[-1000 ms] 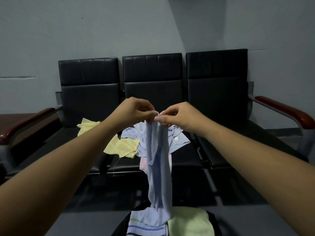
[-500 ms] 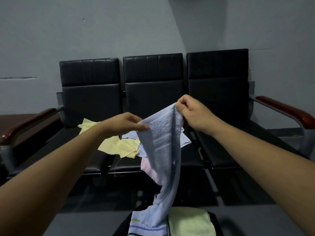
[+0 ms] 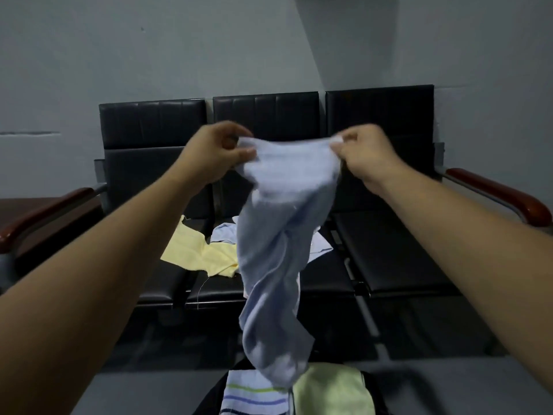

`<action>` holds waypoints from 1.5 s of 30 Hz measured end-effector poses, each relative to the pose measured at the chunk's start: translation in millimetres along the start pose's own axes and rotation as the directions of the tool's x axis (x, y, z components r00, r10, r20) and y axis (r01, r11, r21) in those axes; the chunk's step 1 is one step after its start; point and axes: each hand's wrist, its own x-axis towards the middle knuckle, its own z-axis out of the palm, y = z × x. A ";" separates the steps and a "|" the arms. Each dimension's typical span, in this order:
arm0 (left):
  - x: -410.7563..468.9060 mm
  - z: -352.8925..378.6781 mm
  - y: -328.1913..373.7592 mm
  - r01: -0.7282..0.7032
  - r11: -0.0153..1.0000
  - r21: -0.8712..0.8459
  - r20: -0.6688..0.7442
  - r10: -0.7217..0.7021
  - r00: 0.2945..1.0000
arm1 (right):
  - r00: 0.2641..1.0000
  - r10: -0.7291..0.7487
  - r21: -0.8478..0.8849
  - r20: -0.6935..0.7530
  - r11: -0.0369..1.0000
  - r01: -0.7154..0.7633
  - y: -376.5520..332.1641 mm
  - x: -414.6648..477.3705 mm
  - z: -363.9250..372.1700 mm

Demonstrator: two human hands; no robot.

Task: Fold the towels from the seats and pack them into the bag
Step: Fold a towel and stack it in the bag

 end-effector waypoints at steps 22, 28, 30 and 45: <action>-30.9 54.5 -8.1 0.202 0.831 -0.518 0.109 -0.170 0.979 | 0.941 0.179 0.274 0.288 0.926 -0.261 7.6 -43.7 52.5; -63.1 85.5 -54.9 0.287 0.779 -0.558 0.511 0.050 0.858 | 0.923 0.294 0.596 0.247 0.705 -0.384 -12.2 -29.8 48.9; -73.4 96.8 -70.7 0.330 0.842 -0.427 0.548 -0.049 0.835 | 0.922 0.297 0.616 0.248 0.686 -0.387 -13.1 -26.3 45.8; -122.1 157.9 -90.1 0.506 0.798 -0.326 0.591 -0.246 0.768 | 0.910 0.398 0.503 0.113 0.767 -0.398 26.2 -8.3 41.0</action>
